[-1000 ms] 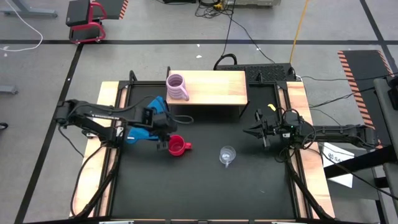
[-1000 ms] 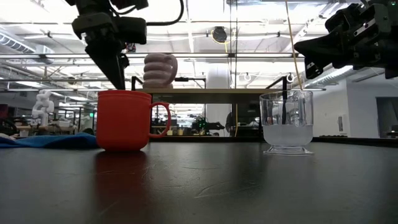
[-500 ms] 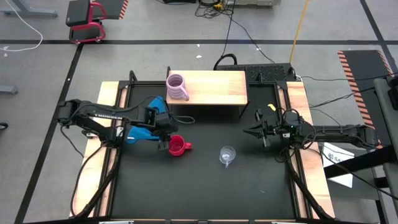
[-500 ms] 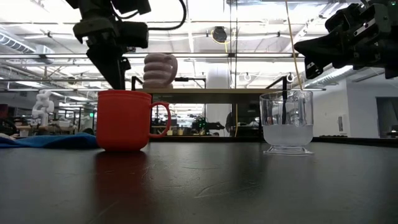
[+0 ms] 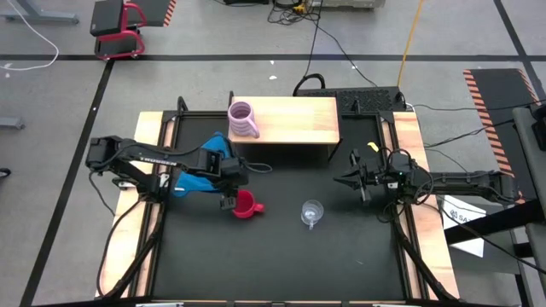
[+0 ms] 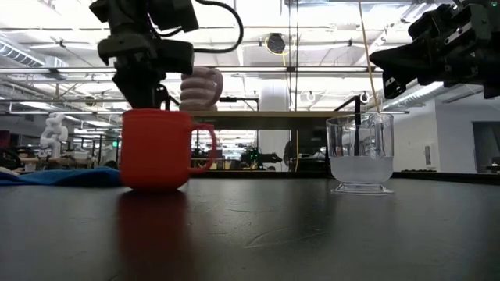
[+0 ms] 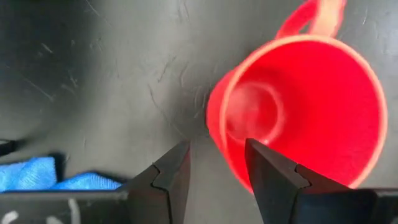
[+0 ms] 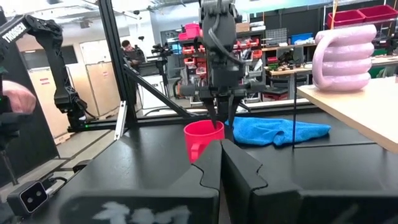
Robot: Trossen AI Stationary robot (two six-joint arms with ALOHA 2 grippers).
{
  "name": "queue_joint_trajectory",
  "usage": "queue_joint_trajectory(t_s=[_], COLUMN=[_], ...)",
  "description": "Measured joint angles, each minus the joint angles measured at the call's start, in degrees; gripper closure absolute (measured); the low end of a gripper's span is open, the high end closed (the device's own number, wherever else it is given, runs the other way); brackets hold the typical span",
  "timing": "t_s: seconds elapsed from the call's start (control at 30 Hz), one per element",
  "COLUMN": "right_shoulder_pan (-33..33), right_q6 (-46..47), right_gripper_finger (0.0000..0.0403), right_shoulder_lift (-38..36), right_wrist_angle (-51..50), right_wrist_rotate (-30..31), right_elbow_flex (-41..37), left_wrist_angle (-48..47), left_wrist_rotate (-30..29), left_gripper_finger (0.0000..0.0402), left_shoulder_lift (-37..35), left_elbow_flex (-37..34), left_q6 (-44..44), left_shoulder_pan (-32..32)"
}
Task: Stack small to large cups/mugs on shelf
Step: Put the red mug on the shelf
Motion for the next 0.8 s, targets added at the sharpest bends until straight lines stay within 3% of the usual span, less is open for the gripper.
queue_joint_trajectory(t_s=[0.33,0.43,0.6,0.8], right_shoulder_pan=[0.00,0.00,0.00,0.00], right_q6=[-0.04,-0.12,0.28,0.61], right_gripper_finger=[0.0403,0.0403,0.0403,0.0403], right_shoulder_lift=[0.11,0.11,0.11,0.11], right_wrist_angle=[0.09,0.11,0.13,0.44], right_wrist_rotate=[0.00,0.01,0.01,-0.01], right_elbow_flex=[-0.01,0.00,-0.01,0.00], left_wrist_angle=[0.17,-0.18,-0.23,0.80], left_wrist_rotate=[-1.52,-1.74,-1.08,2.83], left_gripper_finger=[0.0258,0.0294,0.0386,0.0390], left_shoulder_lift=[0.66,0.66,0.65,0.57], left_elbow_flex=[-0.02,-0.02,-0.01,0.00], left_q6=[3.48,8.91,17.66,24.18], left_shoulder_pan=[0.04,0.07,0.07,0.07])
